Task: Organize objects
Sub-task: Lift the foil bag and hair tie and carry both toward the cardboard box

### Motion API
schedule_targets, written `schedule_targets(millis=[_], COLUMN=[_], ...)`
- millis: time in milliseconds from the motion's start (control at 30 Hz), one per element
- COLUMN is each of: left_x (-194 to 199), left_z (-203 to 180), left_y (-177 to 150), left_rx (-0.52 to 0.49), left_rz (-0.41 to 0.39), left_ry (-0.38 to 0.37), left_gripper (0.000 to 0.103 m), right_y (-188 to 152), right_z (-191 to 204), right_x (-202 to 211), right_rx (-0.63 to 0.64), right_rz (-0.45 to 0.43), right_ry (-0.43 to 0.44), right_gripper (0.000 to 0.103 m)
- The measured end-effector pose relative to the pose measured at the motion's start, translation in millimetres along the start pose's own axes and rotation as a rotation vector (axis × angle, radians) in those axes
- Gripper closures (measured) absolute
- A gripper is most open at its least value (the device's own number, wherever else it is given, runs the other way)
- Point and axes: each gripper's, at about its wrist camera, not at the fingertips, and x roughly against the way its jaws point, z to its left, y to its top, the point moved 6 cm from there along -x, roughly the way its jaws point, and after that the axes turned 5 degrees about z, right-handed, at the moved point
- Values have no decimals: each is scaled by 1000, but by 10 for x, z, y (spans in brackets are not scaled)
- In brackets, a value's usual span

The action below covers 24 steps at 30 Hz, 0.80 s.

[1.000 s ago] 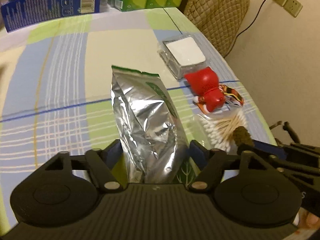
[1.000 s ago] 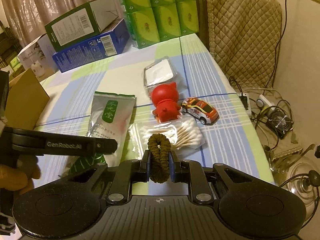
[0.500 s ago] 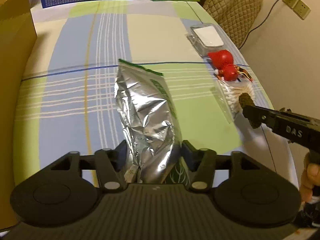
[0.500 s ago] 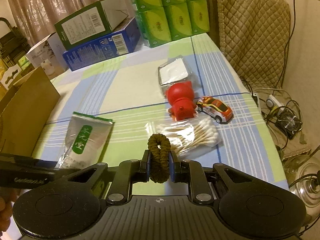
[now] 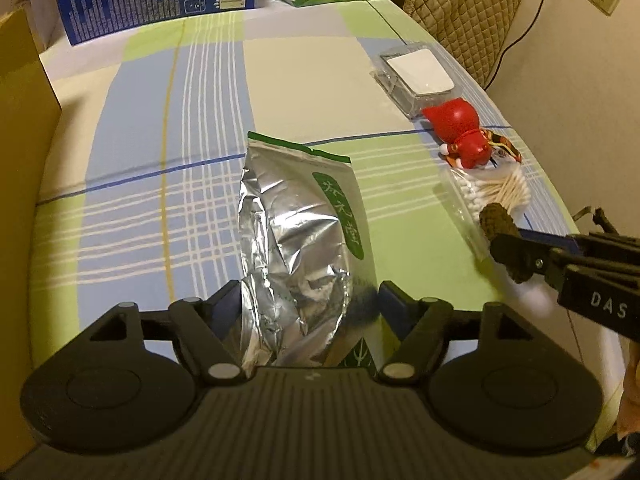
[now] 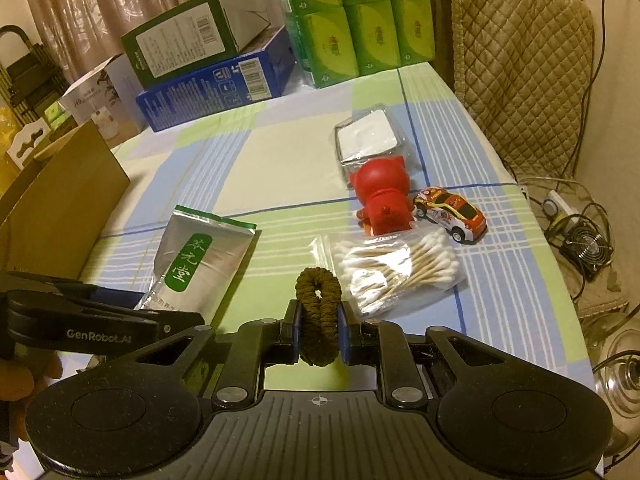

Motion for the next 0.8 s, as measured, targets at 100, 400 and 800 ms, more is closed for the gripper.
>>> schedule_targets(millis=[100,400,800], left_x=[-25,-74,134], left_z=[4,-124,-129], left_y=[11,-6,-75], left_rx=[5,-88,-55], left_rz=[6,3,-41], left_ry=[-8,48,-14], left_gripper=[33,46,61], right_y=[0,14,93], right_z=[10,64,168], right_x=[-4,17,136], right_rx=[3,3,-31], right_rz=[1,-3,-53], right_ry=[0,5,16], right_gripper=[88,88,88])
